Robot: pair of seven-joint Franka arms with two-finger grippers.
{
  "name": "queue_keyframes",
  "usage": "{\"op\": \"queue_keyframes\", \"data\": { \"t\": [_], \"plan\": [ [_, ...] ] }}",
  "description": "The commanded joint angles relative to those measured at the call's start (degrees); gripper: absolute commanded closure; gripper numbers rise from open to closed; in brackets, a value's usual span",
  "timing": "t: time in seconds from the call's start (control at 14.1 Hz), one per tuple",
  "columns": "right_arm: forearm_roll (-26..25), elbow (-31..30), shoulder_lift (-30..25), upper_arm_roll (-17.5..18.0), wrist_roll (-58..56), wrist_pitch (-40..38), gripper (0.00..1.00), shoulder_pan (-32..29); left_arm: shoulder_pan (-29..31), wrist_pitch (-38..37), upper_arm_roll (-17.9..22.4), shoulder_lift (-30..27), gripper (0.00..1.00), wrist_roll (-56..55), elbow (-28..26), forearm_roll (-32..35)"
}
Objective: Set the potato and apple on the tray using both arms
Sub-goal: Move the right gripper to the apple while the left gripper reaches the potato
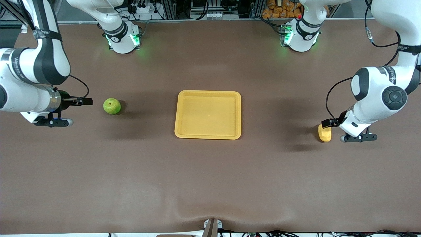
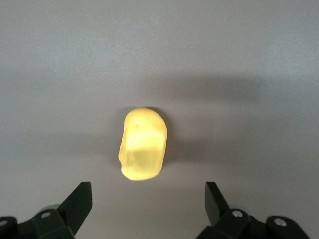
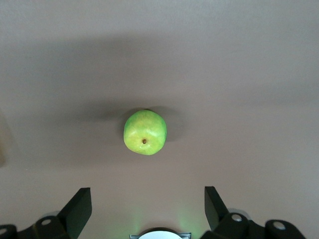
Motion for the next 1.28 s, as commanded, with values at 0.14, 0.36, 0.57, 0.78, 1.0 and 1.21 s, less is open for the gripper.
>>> {"op": "queue_keyframes", "data": {
  "t": [0.14,0.36,0.57,0.78,1.0,1.21],
  "plan": [
    [0.2,-8.0,-4.2,0.0,1.2,5.2,0.00,0.4,0.2,2.3,0.0,2.8,0.00,-0.2,0.4,2.3],
    [0.2,-13.7,-5.8,0.0,1.2,11.3,0.00,0.7,0.2,2.9,0.1,4.2,0.00,-0.1,0.4,2.3],
    [0.2,-17.5,-6.0,0.0,1.2,15.5,0.00,1.1,0.3,3.1,0.2,5.8,0.00,0.0,0.7,2.9],
    [0.2,-19.2,-5.9,0.0,1.3,17.8,0.00,1.2,1.0,3.2,0.1,7.1,0.00,-0.4,1.3,7.6],
    [0.2,-22.8,-5.7,0.0,1.3,23.0,0.00,1.4,1.8,4.8,0.0,8.4,0.00,-0.5,1.8,7.7],
    [0.2,-25.5,-5.4,0.1,1.3,27.9,0.00,2.5,1.8,5.2,-0.1,9.1,0.00,-0.7,2.5,7.3]
  ]
}}
